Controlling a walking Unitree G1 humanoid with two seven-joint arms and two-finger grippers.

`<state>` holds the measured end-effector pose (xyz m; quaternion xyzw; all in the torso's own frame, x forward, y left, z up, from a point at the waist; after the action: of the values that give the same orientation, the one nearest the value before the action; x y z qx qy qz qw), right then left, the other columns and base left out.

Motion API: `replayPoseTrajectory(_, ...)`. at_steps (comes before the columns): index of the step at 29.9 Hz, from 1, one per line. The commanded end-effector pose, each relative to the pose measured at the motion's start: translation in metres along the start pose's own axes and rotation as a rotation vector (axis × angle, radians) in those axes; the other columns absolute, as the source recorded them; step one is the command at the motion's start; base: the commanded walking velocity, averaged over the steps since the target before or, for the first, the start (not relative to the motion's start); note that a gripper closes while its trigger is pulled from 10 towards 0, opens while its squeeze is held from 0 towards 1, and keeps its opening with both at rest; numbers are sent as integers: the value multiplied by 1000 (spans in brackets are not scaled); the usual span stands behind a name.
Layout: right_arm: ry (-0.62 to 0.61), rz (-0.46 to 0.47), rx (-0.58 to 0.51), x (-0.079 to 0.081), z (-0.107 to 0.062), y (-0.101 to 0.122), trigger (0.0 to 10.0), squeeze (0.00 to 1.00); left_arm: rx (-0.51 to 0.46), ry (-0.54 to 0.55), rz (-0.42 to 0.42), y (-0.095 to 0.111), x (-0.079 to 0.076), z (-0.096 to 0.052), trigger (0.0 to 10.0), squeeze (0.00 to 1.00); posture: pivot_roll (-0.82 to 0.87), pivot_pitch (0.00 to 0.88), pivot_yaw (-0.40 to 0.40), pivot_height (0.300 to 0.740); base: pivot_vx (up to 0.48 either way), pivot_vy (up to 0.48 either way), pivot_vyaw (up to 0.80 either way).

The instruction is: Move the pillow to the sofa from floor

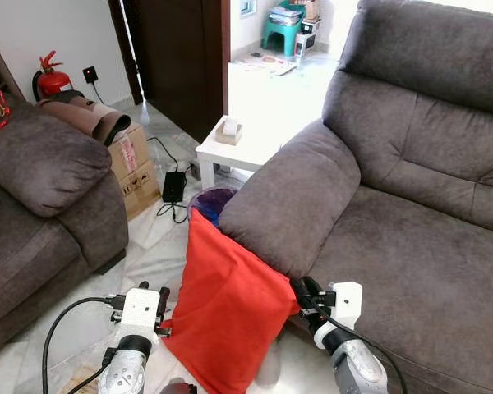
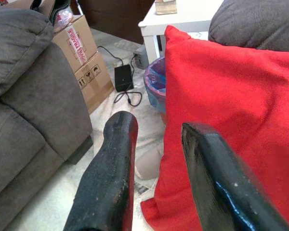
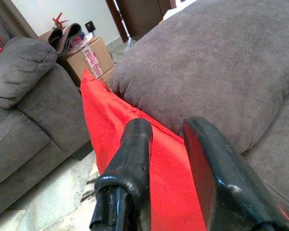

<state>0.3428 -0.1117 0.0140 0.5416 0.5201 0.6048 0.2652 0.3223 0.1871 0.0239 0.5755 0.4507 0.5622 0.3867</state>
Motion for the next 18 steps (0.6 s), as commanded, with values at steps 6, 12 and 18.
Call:
replayPoseTrajectory(6,5,17,-9,2,3,2,10000,0,107,-4,5,-30,-2,-13,10000,0,-20,131,1,618,0,0,0)
replayPoseTrajectory(12,-2,16,-2,0,2,0,10000,0,95,6,1,-28,0,-12,10000,0,-17,130,0,618,0,0,0)
replayPoseTrajectory(18,-4,18,5,0,2,-2,10000,0,69,6,1,-21,0,-7,10000,0,-17,130,2,618,0,0,0)
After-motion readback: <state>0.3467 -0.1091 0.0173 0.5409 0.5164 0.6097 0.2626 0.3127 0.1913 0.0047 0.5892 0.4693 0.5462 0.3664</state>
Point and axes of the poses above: a point about 5 cm out from each wrist's last joint towards the gripper, its own z axis pointing out of the wrist towards the gripper, its own y axis along the axis of the wrist's last joint, x = y × z, the point moved 6 cm from there along z, pointing out of the wrist towards the gripper, and after that the axes turned 7 degrees about z, right-handed, at the moved point
